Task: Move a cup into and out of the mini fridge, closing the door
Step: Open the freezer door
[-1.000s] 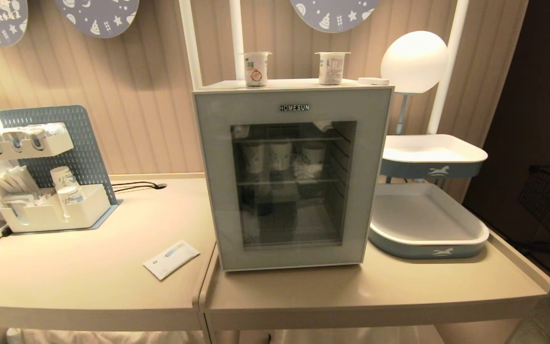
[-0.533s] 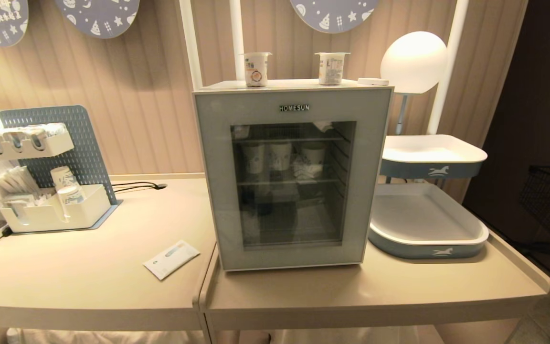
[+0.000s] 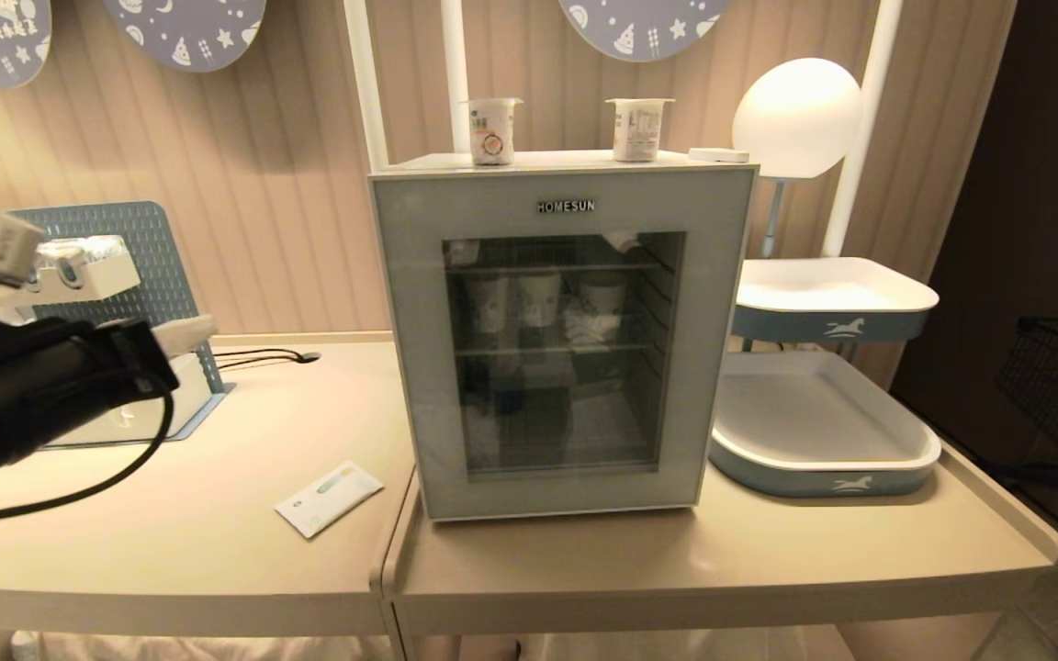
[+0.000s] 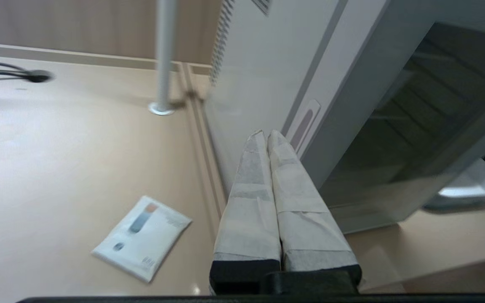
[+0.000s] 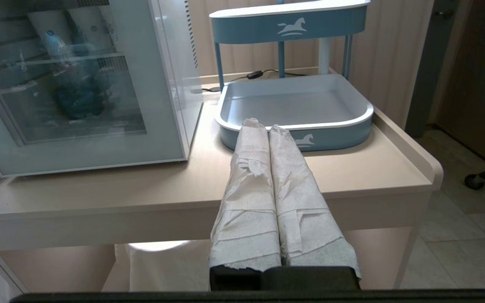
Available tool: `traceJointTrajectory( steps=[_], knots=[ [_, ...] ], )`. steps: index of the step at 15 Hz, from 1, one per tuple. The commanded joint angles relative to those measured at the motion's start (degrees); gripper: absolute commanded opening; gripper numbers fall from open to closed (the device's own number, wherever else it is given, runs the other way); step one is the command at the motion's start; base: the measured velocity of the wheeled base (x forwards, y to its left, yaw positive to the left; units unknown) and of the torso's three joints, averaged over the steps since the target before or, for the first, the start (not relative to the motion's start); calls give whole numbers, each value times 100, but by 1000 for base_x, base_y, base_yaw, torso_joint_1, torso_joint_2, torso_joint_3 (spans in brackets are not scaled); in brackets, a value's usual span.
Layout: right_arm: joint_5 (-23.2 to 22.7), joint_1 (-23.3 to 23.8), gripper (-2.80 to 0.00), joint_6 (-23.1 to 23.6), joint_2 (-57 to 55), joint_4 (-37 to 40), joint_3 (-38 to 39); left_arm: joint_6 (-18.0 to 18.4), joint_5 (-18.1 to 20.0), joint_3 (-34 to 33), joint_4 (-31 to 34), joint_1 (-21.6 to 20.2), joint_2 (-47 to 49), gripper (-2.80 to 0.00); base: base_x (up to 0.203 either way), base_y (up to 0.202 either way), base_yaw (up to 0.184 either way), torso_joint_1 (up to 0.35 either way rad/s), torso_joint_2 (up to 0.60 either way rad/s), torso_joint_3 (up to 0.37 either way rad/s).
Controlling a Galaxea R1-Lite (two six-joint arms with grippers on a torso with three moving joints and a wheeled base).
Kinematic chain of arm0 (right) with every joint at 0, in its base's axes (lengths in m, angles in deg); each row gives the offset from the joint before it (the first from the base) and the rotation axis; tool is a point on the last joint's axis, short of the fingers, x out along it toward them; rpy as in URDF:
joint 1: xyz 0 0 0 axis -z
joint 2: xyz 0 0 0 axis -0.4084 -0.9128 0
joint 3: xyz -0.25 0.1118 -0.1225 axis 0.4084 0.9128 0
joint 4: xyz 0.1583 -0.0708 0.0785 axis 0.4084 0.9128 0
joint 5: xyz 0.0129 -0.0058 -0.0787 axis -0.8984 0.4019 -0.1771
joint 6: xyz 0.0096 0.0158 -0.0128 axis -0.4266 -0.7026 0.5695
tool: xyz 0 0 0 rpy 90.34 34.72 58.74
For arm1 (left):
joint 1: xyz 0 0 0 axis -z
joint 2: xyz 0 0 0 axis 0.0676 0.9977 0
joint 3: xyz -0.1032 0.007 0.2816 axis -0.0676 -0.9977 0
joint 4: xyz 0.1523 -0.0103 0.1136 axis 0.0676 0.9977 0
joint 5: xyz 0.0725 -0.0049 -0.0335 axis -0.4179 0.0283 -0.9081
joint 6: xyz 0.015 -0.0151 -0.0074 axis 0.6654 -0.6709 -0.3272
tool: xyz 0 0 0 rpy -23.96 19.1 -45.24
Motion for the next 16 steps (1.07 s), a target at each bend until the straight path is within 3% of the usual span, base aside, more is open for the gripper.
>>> traceJointTrajectory(
  steps=[1, 3, 4, 7, 9, 11, 13, 15, 16],
  knots=[
    [-1, -1, -280, -3, -8, -4, 220, 18, 1282, 445, -358, -137, 1695, -280, 0, 0, 0, 0, 0, 0],
    [-1, -1, -280, -3, -8, -4, 220, 120, 2896, 854, -852, -255, 2254, -280, 0, 0, 0, 0, 0, 0],
    [-1, -1, -280, -3, -8, -4, 220, 163, 3463, 984, -1004, -289, 2430, -280, 0, 0, 0, 0, 0, 0],
    [-1, -1, -280, -3, -8, -4, 220, 185, 4208, 1252, -1299, -312, 2830, -280, 0, 0, 0, 0, 0, 0],
    [-1, -1, -280, -3, -8, -4, 220, 277, 4657, 1221, -2022, -308, 3160, -280, 0, 0, 0, 0, 0, 0],
    [-1, -1, -280, -3, -8, -4, 220, 307, 4783, 1026, -2752, -213, 3509, -280, 0, 0, 0, 0, 0, 0],
    [-1, -1, -280, -3, -8, -4, 220, 360, 4627, 956, -3440, 30, 3981, -280, 0, 0, 0, 0, 0, 0],
    [-1, -1, -280, -3, -8, -4, 220, 294, 3788, 738, -4111, 295, 4128, -280, 0, 0, 0, 0, 0, 0],
    [-1, -1, -280, -3, -8, -4, 220, 14, 3526, 557, -4228, 419, 4036, -280, 0, 0, 0, 0, 0, 0]
  ],
)
